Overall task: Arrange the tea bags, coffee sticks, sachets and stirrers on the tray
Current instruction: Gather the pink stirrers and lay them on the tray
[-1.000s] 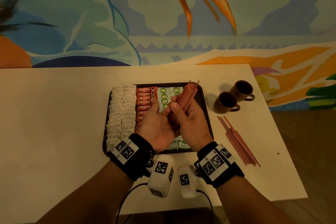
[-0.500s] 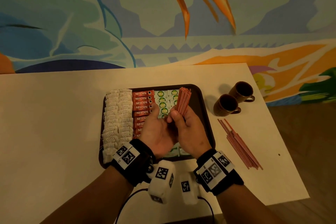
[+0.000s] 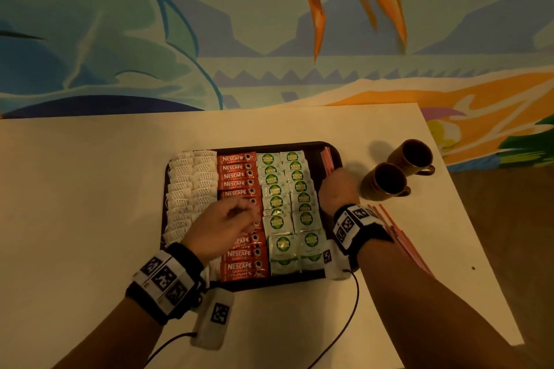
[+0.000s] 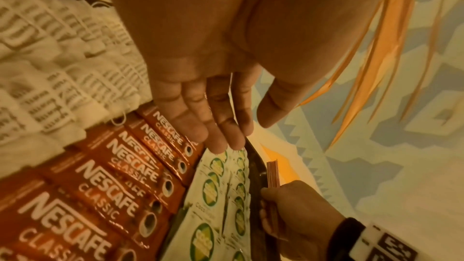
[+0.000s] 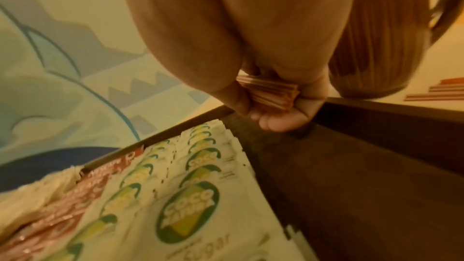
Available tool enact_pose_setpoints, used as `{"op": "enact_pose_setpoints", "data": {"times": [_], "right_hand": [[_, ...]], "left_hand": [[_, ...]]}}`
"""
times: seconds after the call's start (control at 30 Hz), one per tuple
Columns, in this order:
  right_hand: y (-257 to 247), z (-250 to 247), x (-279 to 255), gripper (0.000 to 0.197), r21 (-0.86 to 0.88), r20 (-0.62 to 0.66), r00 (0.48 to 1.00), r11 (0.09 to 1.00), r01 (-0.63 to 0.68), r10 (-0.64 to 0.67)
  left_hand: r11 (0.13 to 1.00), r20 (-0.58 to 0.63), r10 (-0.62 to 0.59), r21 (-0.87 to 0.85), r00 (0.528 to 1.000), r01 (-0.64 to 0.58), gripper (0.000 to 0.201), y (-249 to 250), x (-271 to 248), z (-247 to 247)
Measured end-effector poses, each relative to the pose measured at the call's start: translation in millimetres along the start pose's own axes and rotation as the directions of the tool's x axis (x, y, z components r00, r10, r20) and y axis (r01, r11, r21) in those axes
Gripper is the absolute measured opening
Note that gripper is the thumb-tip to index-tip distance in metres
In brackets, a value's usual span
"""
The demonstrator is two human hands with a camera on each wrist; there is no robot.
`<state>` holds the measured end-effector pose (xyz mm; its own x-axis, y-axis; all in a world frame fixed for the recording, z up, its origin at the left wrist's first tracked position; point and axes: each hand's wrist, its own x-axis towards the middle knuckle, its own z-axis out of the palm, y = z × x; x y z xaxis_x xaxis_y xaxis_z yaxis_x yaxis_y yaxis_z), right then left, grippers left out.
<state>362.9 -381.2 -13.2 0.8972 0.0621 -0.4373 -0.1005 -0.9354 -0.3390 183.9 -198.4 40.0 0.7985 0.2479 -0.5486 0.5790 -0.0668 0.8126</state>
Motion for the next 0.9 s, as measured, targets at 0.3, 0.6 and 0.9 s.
{"op": "enact_pose_setpoints", "data": {"times": [0.3,0.6,0.9], "right_hand": [[-17,9,-2,0.040,-0.265,-0.095,0.995,0.963,-0.057,0.033],[-8,15,0,0.028,-0.298,-0.173,0.979,0.953,0.052,-0.107],[26,-13,-40,0.030,-0.127,-0.148,0.975,0.981,0.149,-0.167]], "left_hand": [[0.998,0.008,0.036,0.059,0.999,-0.036,0.010,3,5,-7],[0.986,0.041,0.082,0.144,0.996,-0.087,0.008,4,13,-3],[0.980,0.054,0.121,0.153,0.991,-0.128,0.007,3,14,12]]}}
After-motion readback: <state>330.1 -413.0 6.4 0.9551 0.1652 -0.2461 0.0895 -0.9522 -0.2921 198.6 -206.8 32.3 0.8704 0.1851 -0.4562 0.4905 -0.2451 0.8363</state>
